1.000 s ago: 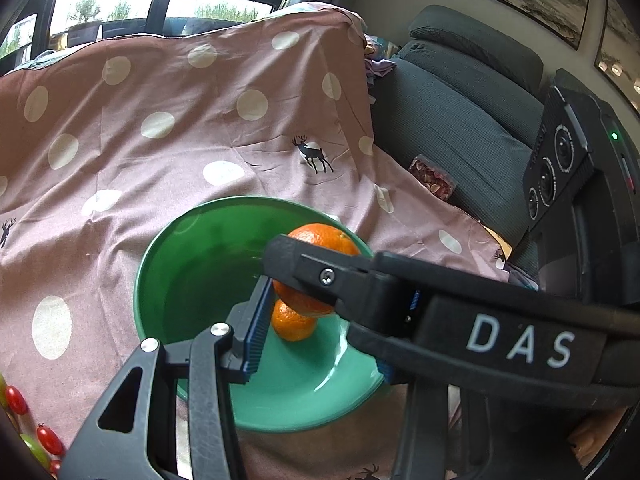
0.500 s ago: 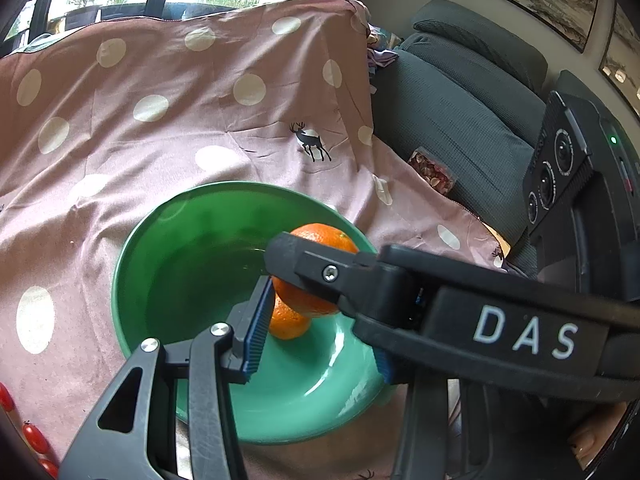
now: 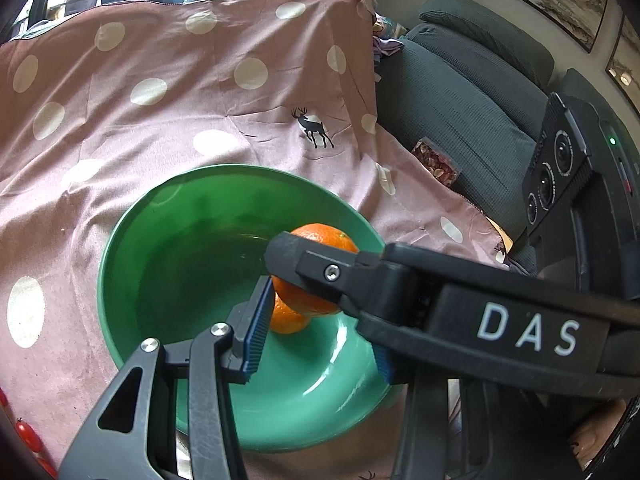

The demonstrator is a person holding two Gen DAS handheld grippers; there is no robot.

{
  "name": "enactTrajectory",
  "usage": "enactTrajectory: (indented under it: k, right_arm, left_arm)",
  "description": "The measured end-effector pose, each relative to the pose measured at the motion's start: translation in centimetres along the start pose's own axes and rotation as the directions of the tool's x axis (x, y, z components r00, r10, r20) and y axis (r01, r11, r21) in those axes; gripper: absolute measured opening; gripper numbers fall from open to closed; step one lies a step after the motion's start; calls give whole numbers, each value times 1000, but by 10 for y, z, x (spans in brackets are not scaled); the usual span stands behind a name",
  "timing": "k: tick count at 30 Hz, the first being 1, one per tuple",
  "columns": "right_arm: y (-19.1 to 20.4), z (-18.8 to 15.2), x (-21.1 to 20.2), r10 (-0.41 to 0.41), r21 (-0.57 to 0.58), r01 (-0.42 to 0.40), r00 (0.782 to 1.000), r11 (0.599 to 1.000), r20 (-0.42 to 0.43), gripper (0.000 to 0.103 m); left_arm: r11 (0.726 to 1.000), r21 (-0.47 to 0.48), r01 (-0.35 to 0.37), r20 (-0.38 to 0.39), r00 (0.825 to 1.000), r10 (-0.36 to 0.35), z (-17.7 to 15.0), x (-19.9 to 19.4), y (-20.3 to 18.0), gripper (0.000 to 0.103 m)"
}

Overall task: Organize fruits
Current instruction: 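Carry the orange in the right gripper over the green bowl, then lower the orange into the bowl and open the right gripper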

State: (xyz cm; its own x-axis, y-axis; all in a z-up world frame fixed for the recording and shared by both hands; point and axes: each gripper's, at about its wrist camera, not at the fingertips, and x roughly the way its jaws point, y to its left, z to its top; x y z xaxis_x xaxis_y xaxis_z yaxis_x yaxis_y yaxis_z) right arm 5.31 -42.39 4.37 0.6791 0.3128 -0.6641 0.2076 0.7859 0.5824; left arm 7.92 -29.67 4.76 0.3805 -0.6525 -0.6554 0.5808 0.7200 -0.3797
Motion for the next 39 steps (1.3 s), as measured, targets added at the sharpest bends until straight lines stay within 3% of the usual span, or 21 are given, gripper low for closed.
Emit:
enactTrajectory:
  k: [39]
  right_arm:
    - [-3,-1,14,-59,-14,58,997,998,-45,49]
  left_arm:
    - [998,-53,28,-39,999,-30,-4,14,10,44]
